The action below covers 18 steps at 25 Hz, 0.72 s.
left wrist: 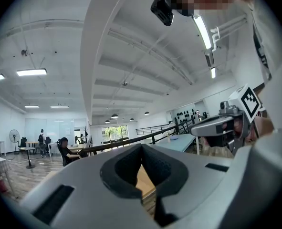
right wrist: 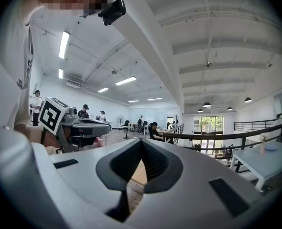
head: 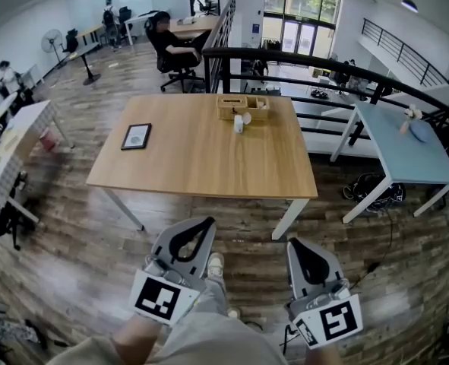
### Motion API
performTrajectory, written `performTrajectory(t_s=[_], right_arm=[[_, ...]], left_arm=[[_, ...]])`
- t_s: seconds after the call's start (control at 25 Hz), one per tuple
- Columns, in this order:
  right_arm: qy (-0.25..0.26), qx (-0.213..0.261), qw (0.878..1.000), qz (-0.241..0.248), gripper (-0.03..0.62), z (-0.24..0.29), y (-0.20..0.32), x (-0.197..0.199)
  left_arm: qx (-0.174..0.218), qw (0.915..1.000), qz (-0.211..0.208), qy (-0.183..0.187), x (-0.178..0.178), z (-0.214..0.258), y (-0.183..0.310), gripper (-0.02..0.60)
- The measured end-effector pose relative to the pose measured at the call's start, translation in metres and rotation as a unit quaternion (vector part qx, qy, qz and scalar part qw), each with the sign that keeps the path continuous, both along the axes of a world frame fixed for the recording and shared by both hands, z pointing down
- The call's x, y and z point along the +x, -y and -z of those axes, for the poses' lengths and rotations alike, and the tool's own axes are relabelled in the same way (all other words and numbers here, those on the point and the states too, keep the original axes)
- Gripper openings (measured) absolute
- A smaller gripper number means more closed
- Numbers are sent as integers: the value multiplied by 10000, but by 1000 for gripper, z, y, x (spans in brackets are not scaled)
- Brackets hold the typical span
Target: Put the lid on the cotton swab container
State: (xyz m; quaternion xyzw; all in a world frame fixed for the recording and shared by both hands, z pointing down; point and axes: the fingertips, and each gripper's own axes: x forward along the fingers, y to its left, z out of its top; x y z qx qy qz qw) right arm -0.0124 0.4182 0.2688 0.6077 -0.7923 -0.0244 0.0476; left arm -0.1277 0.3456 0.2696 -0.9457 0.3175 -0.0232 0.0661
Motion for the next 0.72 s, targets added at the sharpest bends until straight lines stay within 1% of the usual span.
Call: performTrajectory(t_s=[0.2, 0.32, 0.56, 0.72], right_arm=[[-57, -29, 10000, 47, 25, -1, 33, 7], [-43, -58, 9999, 70, 25, -5, 62, 14], [-68, -222, 9997, 115, 25, -16, 139, 27], [-96, -339, 9994, 66, 26, -20, 199, 38]], left_arm=[[4, 10000, -2, 36, 9, -3, 31, 23], [-28, 10000, 19, 46, 17, -7, 59, 23], [-128, 9999, 18, 103, 32, -17, 137, 23], [-200, 9997, -81, 130, 48, -21, 198, 23]])
